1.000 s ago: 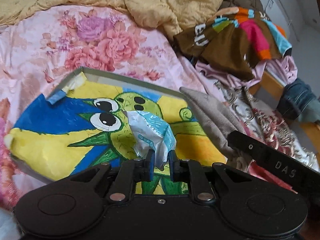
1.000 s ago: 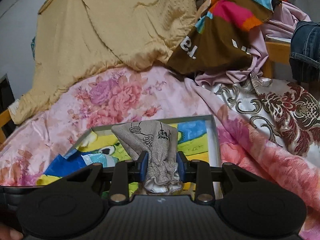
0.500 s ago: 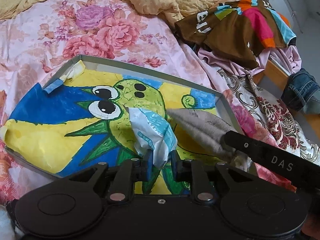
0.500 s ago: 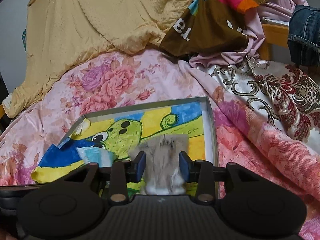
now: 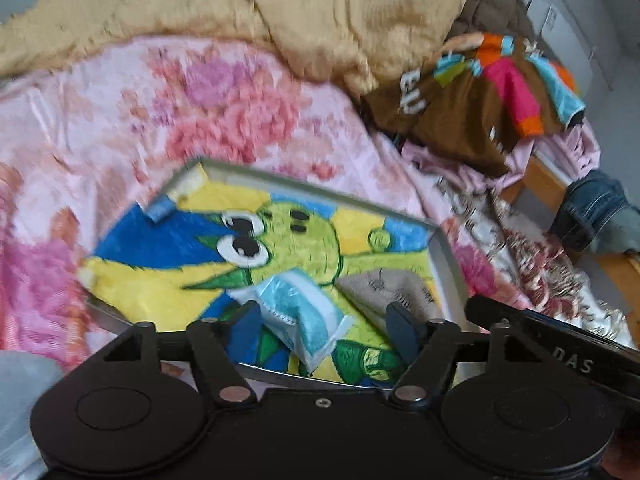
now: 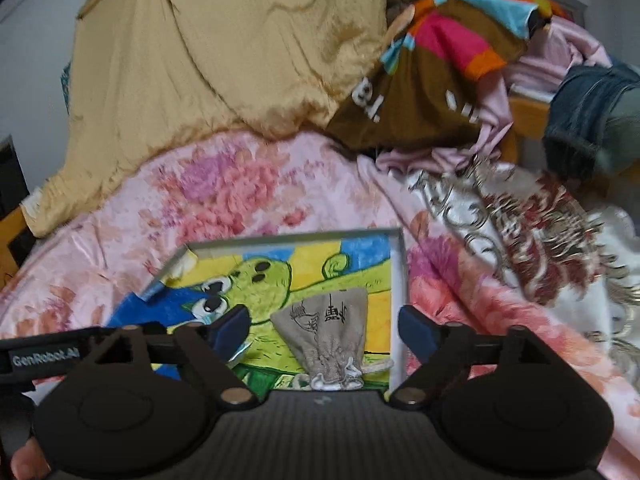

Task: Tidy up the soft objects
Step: 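Carry the pouch and packet with both grippers and lower them into the grey tray, then open both grippers over the tray and lift them away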

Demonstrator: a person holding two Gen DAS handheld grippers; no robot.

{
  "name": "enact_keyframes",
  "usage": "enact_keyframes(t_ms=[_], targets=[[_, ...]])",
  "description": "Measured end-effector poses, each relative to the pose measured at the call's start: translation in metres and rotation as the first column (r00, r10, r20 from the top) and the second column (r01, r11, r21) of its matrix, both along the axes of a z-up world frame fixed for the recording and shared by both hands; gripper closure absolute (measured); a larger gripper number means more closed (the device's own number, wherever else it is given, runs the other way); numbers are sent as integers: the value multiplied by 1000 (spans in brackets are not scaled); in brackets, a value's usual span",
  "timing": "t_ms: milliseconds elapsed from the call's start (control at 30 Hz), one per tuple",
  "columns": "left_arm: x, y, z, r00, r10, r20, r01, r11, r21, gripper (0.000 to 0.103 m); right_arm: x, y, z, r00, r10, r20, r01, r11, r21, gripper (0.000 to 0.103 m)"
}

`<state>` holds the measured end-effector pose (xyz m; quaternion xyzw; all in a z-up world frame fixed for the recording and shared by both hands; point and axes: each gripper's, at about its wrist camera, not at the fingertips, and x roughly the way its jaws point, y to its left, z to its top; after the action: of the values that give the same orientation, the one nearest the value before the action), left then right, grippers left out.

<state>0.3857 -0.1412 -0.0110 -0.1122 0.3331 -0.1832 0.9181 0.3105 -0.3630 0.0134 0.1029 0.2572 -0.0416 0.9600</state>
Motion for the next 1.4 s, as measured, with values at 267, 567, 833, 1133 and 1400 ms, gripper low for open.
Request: enact_keyframes(t_ms=[267,567,833,1133,1400], targets=[[-70,32,44,988,24,150,-25,1000,3,10,-74,10,40,987,18,159,-15,1000,-19,0],[-159,63,73,955,-13,296,-2,999,50,1,-158,57,56,953,68,296,-36,993,-114,0],[-205,89,74,952,-4,306,-16,998,62,1,-222,86,46,937,74,341,-28,990,-139,0],[-244,102,54,958,-79,275,34,986,164,1,-268,96,24,967,-31,251,47,997,-57,0],[-268,101,37,953,-124,277,55,968,245,1,-274,106,10,991,-59,117,69,994,-82,0]])
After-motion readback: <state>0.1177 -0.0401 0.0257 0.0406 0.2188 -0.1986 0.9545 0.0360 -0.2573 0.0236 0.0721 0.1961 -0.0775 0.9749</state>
